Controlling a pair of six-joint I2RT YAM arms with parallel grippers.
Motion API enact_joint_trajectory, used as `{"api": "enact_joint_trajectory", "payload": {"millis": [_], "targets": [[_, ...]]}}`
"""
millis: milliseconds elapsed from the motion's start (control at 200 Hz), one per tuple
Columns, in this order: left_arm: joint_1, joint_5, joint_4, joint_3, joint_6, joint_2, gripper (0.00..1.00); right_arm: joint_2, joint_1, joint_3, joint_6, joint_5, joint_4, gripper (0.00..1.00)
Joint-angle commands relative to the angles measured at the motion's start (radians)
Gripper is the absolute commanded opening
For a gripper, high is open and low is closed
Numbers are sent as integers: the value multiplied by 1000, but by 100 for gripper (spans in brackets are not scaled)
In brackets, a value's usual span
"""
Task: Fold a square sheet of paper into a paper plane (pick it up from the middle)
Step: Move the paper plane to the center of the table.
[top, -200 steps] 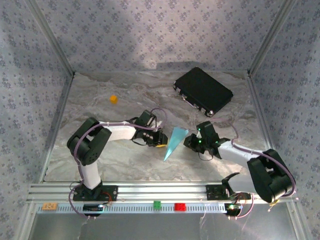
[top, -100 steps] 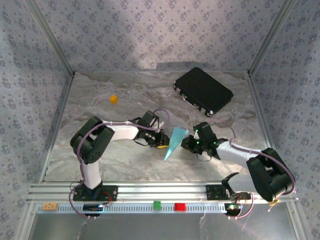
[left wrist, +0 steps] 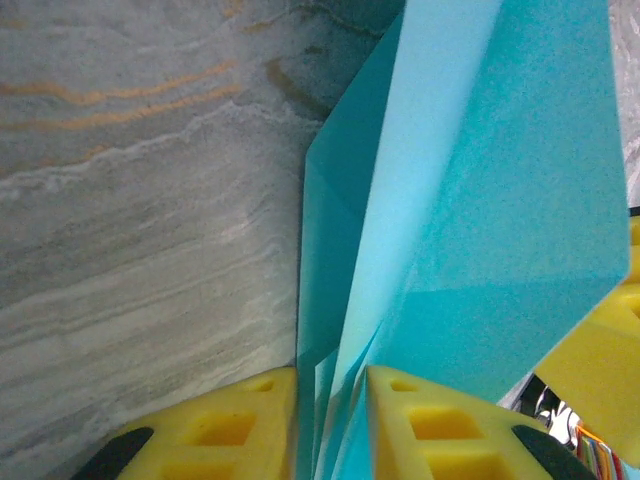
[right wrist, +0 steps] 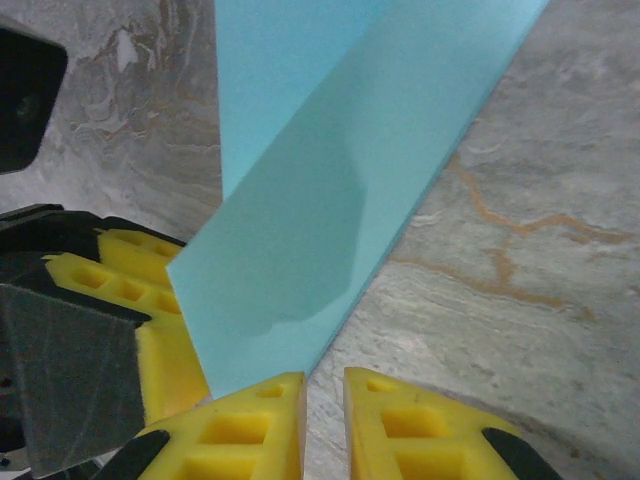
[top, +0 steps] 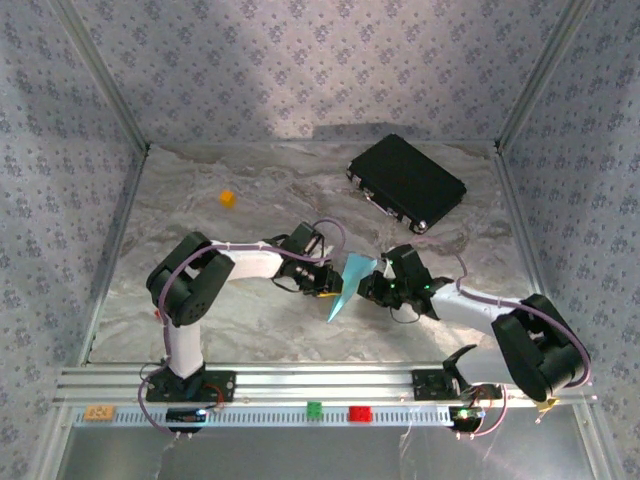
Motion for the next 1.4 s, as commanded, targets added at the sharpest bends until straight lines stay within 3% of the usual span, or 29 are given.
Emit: {"api": "enact_joint_trajectory", "payload": {"millis": [0,555,894,1029,1204,1394], "targets": [[-16,43,-9,24,16,30,24,27,9,-6,6,-48,38,18],[-20,111,48,14,13,24,17,78,8,-3,15,-35,36,15],[-25,95,28,14,26,-14,6,52,4,-1,11,-15,5,15],[-27,-4,-32,12,43,-81,5,-5,0,0,6,37,-50,15],[-36,-278,-147,7,47,-195,3,-42,0,37,-26,104,-161,16],[-46,-488,-240,2,37,-264,3,-22,8,71,-34,106,-166,16]]}}
